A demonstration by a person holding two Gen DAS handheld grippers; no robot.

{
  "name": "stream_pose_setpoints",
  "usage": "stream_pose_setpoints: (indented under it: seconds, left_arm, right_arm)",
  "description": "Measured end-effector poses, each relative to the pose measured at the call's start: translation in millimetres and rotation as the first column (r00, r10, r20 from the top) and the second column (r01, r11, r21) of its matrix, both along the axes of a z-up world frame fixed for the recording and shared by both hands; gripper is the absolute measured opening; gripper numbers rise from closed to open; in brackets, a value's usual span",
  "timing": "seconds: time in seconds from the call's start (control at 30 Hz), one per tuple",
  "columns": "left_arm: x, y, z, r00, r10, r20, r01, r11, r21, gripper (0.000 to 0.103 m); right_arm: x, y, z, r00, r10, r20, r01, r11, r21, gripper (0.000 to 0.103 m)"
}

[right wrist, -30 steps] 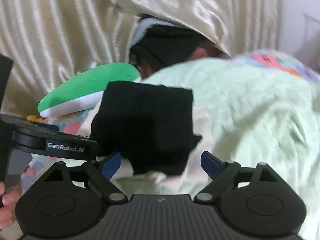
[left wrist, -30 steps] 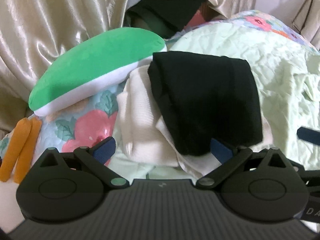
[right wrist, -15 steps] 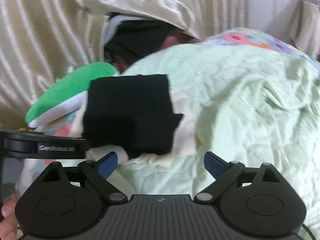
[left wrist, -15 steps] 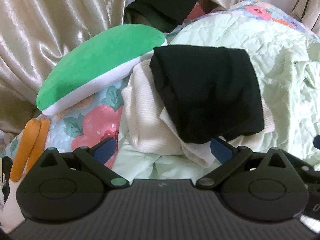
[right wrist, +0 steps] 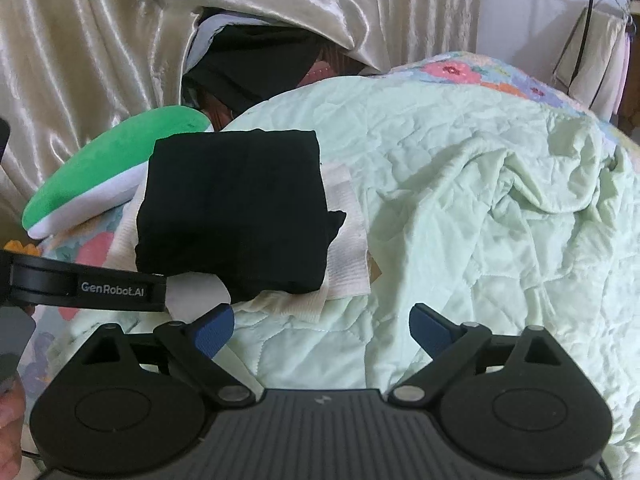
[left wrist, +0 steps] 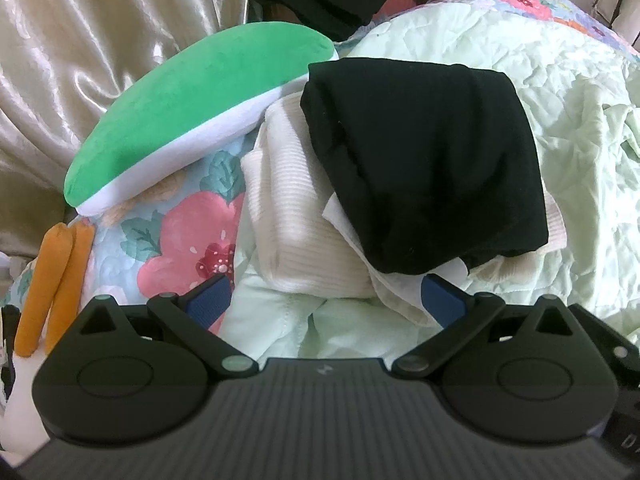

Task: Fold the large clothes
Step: 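Place the folded T-shirt on the white garment and open both grippers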

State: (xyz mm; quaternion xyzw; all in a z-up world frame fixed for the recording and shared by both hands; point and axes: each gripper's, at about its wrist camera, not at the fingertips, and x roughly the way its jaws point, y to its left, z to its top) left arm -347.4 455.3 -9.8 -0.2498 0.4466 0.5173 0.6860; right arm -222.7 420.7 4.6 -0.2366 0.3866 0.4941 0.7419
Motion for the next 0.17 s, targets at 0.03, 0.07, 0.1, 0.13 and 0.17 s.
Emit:
stream_pose_setpoints:
  seconds: [0.03, 0.07, 0.1, 0.13, 0.17]
  left_arm:
    - [0.3, -0.3, 0.4, 1.0, -0.002, -0.003, 0.002, 1.0, 0.01, 0.103]
    - [0.6, 0.1, 0.6, 1.0, -0.003, -0.004, 0.003, 1.0, 0.009, 0.103]
    - [0.9, 0.6, 0.7, 1.0, -0.003, -0.005, 0.003, 1.0, 0.009, 0.103]
    - [1.2, 1.0, 0.8, 1.0, -0.004, -0.005, 0.004, 1.0, 0.008, 0.103]
    - [1.5, 1.5, 0.9, 1.0, -0.004, -0.006, 0.004, 1.0, 0.007, 0.103]
  right_arm:
    - [-1.8, 0.5, 0.2, 1.0, 0.005, 0.008, -0.005, 1.0, -0.002, 0.096]
    - [-3.5, 1.0, 0.3, 1.0, 0.009, 0.015, -0.009, 1.0, -0.004, 0.096]
    - [-5.0, 1.5, 0.6, 1.0, 0.011, 0.019, -0.011, 1.0, -0.006, 0.096]
    - [-6.4, 2.1, 0.8, 1.0, 0.014, 0.023, -0.013, 1.0, -0.007, 0.096]
    - [-7.8, 2.5, 1.1, 1.0, 0.015, 0.027, -0.015, 1.0, -0.008, 0.096]
